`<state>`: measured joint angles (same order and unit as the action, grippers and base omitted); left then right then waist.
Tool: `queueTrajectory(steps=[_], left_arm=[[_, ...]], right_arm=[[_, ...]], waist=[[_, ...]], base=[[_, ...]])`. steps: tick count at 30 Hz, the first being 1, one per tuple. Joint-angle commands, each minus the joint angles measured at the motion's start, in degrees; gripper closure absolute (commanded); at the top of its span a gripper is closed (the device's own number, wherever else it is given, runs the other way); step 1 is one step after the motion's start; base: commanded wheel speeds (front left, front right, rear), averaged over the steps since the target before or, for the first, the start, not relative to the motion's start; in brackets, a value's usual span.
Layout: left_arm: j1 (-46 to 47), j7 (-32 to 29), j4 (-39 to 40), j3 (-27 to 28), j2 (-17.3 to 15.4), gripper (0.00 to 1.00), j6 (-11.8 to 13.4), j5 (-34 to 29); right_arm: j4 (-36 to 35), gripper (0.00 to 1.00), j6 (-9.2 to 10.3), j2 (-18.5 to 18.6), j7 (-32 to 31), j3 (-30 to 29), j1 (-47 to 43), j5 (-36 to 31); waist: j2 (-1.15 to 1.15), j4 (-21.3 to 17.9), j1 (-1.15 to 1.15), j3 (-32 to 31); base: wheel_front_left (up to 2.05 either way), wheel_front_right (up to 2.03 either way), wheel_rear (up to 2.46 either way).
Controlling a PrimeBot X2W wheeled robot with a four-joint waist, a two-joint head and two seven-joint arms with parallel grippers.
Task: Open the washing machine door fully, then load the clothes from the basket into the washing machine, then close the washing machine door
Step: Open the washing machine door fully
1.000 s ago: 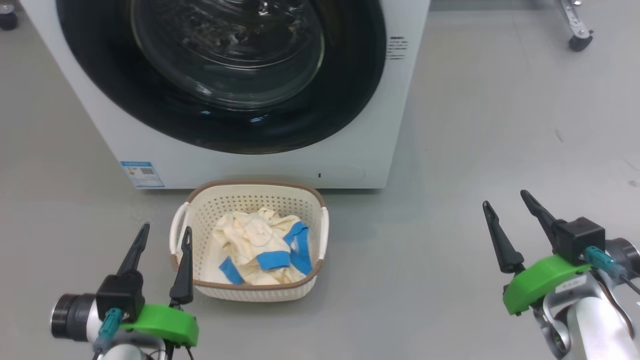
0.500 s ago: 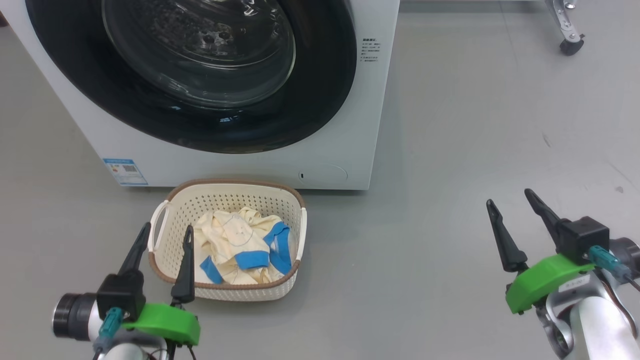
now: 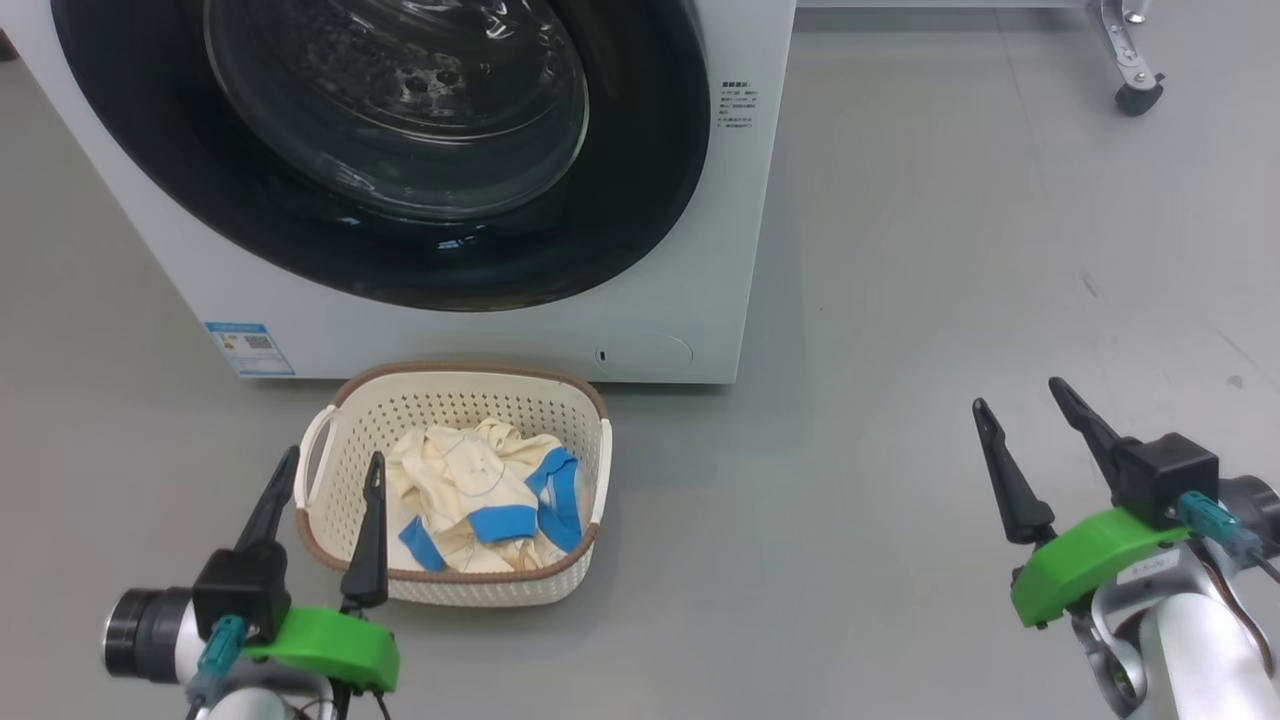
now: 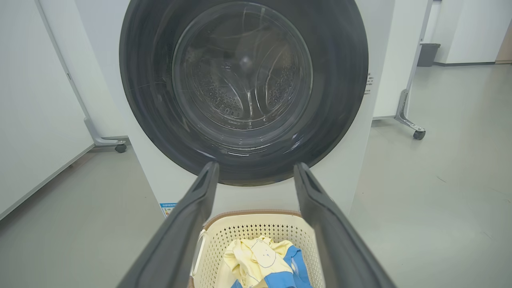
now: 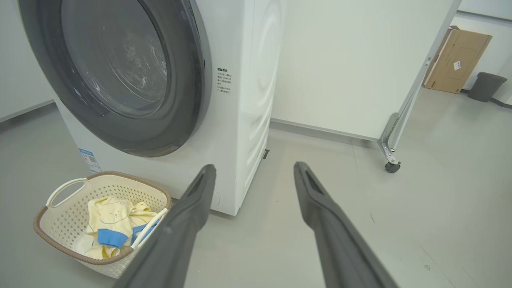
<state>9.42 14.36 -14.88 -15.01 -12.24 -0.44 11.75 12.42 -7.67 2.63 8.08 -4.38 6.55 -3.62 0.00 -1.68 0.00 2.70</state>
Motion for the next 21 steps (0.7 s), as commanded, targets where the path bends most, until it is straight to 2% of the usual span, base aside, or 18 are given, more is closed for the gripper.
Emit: queueTrajectory(steps=[1,12,21], left_arm=[[2.5,0.6,1.6,1.9,-1.5,0.0,0.3,0.2],[2.9,0.6,2.3,1.6,-1.7,0.0,0.3,0.2],[4.5,0.6,3.3,1.3,-1.6,0.0,0.2,0.0]], right_arm=[[-2.0,0.0,0.19,0.3,0.7,0.9,2.4,-0.5],[-2.6,0.0,0.19,0.3,0.5,0.1,3.0,-0.3],[-1.8,0.0,0.19,0.3,1.0,-2.0,6.8,1.9]], waist=[[0.0,0.0,0.0,0.0],[0.0,0.2,0.0,1.5],[0.0,0.7,0.0,4.9]], base=[[0.0,0.0,0.0],[0.0,0.0,0.0],[0.0,0.0,0.0]])
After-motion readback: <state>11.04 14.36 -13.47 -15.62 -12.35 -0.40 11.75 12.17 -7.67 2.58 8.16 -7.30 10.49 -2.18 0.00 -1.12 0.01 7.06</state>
